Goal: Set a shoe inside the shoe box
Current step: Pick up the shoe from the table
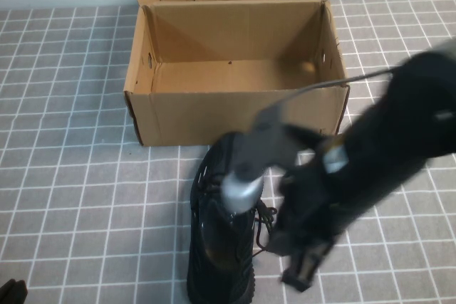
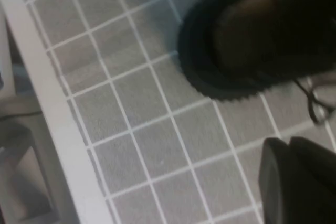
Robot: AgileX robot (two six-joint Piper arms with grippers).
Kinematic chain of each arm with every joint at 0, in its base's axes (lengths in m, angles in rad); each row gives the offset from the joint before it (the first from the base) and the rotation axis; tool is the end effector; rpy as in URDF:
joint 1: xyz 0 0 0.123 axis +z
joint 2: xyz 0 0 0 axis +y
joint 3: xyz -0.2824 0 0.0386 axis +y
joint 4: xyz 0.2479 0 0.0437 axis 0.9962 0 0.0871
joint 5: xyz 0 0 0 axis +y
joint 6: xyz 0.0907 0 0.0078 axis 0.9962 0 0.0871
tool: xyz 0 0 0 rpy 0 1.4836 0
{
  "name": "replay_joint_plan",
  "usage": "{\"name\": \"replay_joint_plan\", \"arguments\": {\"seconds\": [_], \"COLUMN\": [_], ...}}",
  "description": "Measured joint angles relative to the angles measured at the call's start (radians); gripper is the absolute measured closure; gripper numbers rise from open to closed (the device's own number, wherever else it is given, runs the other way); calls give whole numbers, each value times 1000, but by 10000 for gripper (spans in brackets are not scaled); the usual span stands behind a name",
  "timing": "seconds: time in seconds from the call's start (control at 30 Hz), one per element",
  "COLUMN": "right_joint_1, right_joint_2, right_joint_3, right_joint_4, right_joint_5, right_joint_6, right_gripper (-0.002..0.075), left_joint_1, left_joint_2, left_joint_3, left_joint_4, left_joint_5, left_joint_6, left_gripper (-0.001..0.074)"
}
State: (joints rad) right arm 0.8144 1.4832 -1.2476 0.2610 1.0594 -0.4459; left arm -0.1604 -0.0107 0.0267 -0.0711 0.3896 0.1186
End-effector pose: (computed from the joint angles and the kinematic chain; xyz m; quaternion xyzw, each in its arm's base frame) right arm 0.1893 0.2305 0.3098 -0.5406 0.8128 0.1538 0.1534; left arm 0.0511 -0.0108 0.1698 0.0940 0.8045 -0.0424 0.5849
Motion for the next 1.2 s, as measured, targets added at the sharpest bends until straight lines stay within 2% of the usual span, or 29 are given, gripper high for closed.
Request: {"name": "replay_joint_plan", "arguments": {"seconds": [0.1, 0.3, 0.43, 0.7, 1.2], "right_joint_1": [54, 65, 65, 58, 40], "right_joint_2": [64, 151, 217, 334, 417], "right_joint_3": [-68, -190, -260, -340, -344], "right_joint_4": [-19, -54, -129, -222, -295], "right_joint_5": [2, -61, -94, -96, -121], "right_joint_6": [-53, -107, -109, -109, -109], "right_gripper": [679, 440, 350, 324, 334], "left_joint_1": [0, 0, 0, 0, 0], "left_joint_2": [0, 0, 0, 0, 0], "left_joint_3": [0, 0, 0, 0, 0], "left_joint_4": [0, 0, 0, 0, 0], "left_joint_5": [0, 0, 0, 0, 0], "left_joint_6": [0, 0, 0, 0, 0], "left_gripper": [736, 736, 736, 736, 736]}}
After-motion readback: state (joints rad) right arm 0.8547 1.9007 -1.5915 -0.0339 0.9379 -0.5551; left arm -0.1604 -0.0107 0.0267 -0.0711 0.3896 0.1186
